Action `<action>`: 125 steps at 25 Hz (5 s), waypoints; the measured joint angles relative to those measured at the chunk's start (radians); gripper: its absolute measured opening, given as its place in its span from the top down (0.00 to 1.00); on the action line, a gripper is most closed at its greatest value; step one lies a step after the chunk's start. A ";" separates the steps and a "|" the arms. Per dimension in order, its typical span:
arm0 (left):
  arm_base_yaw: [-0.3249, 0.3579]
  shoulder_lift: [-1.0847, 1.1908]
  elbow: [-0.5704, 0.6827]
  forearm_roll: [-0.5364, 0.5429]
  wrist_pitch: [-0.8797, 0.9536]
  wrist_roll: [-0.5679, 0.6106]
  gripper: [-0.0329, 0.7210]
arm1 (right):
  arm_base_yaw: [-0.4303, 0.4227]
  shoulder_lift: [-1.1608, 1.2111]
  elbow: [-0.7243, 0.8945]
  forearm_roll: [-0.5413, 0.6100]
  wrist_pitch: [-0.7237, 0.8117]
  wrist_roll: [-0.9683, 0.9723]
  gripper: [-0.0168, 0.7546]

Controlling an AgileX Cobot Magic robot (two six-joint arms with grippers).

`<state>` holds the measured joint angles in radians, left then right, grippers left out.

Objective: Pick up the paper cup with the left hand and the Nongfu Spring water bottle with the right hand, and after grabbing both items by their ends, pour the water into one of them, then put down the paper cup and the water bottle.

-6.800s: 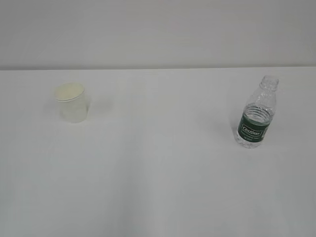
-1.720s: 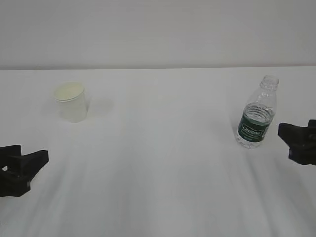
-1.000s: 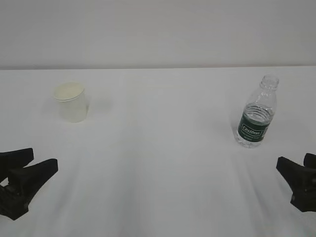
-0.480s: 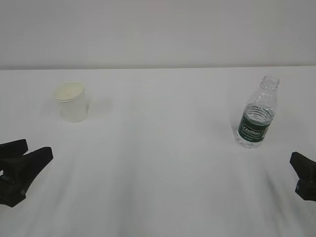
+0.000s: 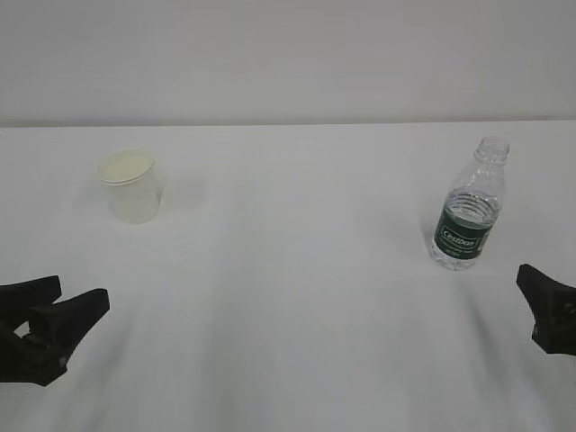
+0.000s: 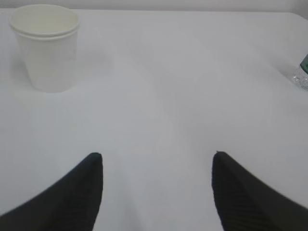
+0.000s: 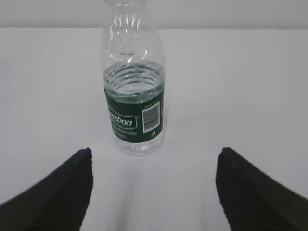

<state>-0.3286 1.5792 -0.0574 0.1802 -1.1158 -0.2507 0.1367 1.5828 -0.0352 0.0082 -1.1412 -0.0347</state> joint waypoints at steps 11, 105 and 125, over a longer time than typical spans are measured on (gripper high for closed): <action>0.000 0.154 -0.019 -0.031 -0.026 0.037 0.27 | 0.000 0.002 -0.048 -0.034 -0.002 -0.174 0.20; 0.000 0.242 -0.290 -0.173 -0.002 0.230 0.18 | 0.000 0.582 -0.565 -0.057 -0.005 -0.060 0.21; 0.000 0.242 -0.290 -0.173 0.006 0.232 0.18 | 0.000 0.595 -0.598 -0.061 -0.007 -0.058 0.31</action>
<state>-0.3286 1.8213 -0.3474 0.0076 -1.1095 -0.0182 0.1367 2.1776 -0.6334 -0.0530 -1.1477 -0.0927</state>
